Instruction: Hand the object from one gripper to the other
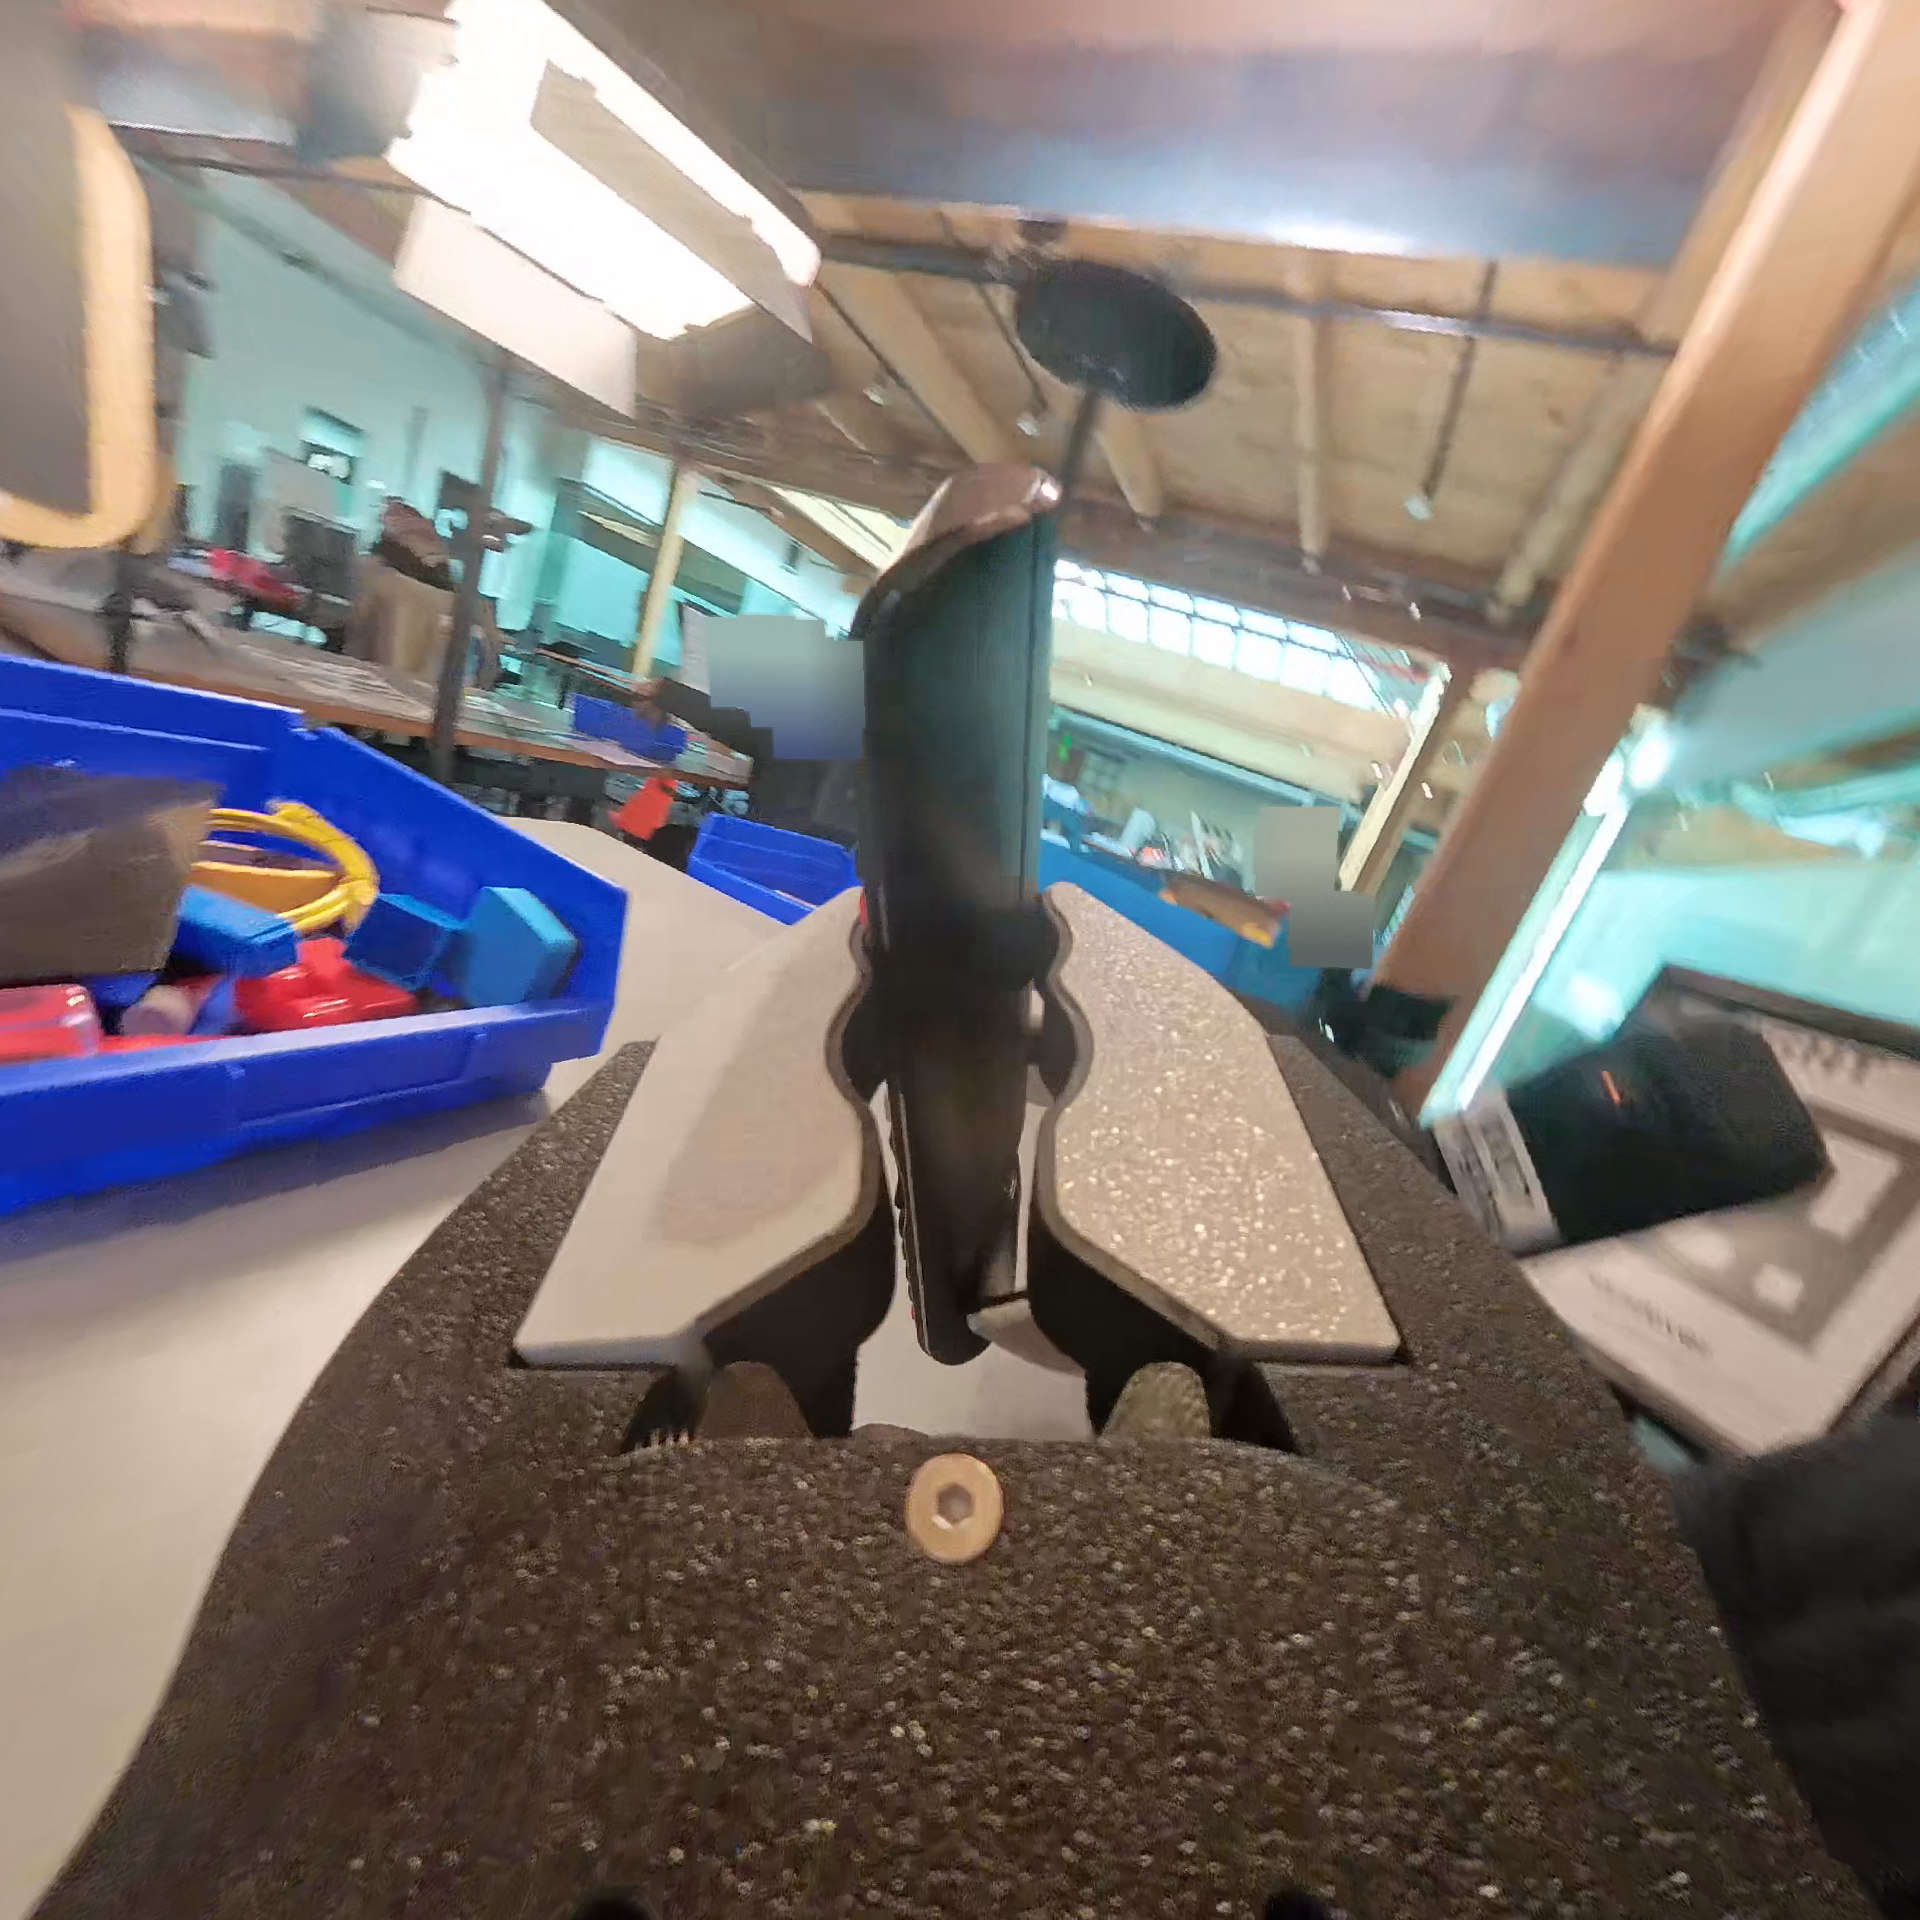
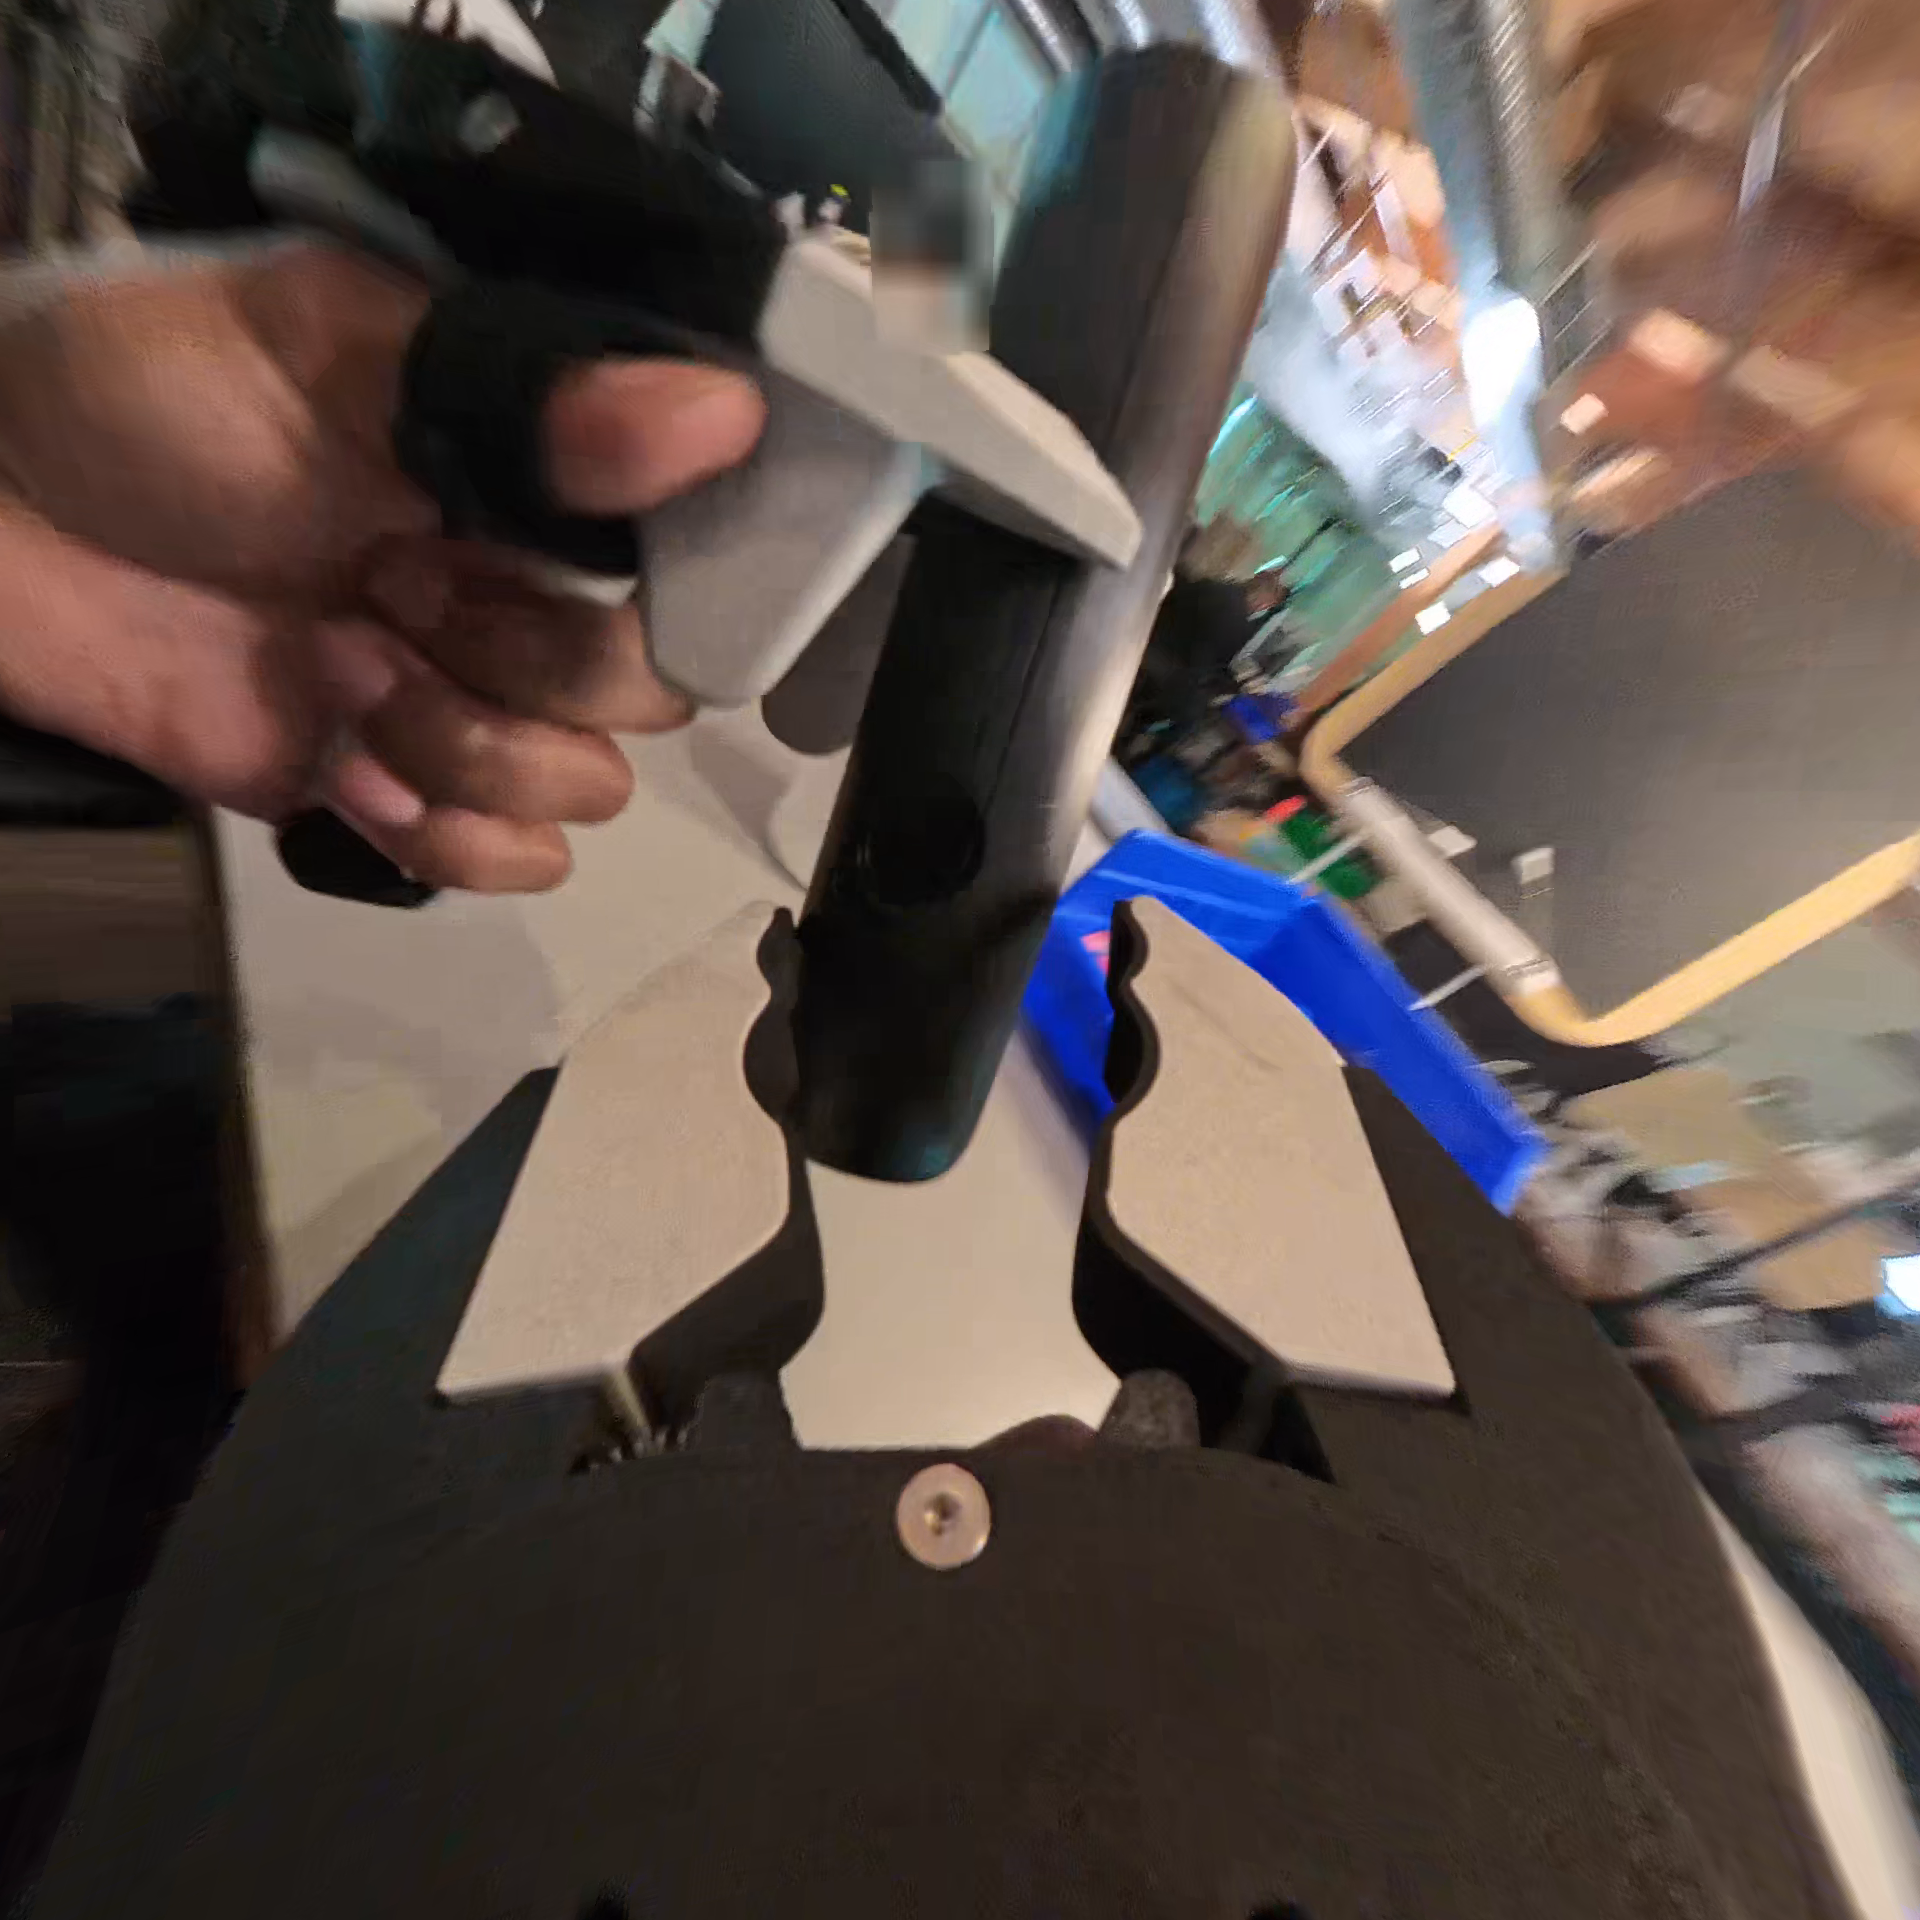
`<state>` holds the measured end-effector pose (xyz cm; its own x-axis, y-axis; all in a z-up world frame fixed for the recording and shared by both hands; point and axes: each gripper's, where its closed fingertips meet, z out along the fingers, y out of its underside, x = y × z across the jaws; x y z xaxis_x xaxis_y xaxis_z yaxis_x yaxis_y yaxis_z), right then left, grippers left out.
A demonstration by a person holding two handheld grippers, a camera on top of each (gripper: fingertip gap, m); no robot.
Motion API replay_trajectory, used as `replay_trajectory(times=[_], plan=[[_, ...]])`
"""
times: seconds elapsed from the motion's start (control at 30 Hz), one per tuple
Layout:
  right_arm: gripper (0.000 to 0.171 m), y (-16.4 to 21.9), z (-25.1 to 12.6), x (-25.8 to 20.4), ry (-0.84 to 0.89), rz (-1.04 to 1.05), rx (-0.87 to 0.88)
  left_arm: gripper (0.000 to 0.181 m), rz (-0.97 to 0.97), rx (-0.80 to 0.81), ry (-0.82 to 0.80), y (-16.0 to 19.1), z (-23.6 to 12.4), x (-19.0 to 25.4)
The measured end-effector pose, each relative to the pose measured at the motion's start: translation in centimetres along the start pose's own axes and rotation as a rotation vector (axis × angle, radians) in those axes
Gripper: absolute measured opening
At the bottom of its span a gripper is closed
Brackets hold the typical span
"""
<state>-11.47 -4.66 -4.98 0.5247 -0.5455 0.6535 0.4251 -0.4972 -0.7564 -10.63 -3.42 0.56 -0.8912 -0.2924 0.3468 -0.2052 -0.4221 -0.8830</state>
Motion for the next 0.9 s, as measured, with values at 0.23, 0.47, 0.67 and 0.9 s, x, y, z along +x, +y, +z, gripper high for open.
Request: replay_trajectory(times=[0.23,0.47,0.67,0.9], plan=[[0.059,-0.5,-0.7,-1.0,0.253,-0.667,0.090,0.026,-0.247,0.135,-0.058,-2.5,-1.8,-2.5],[0.057,-0.6,0.2,0.1,0.458,-0.816,0.042,0.026,-0.514,0.036,0.002,1.0,-0.2,-1.2],[0.033,-0.7,-0.5,1.5,0.473,-0.695,0.040,0.033,-0.422,0.002,0.029,1.4,0.6,-0.7],[0.027,-2.4,-2.1,4.8,0.199,0.254,0.248,0.072,-0.245,0.092,0.174,-1.1,0.3,0.5]])
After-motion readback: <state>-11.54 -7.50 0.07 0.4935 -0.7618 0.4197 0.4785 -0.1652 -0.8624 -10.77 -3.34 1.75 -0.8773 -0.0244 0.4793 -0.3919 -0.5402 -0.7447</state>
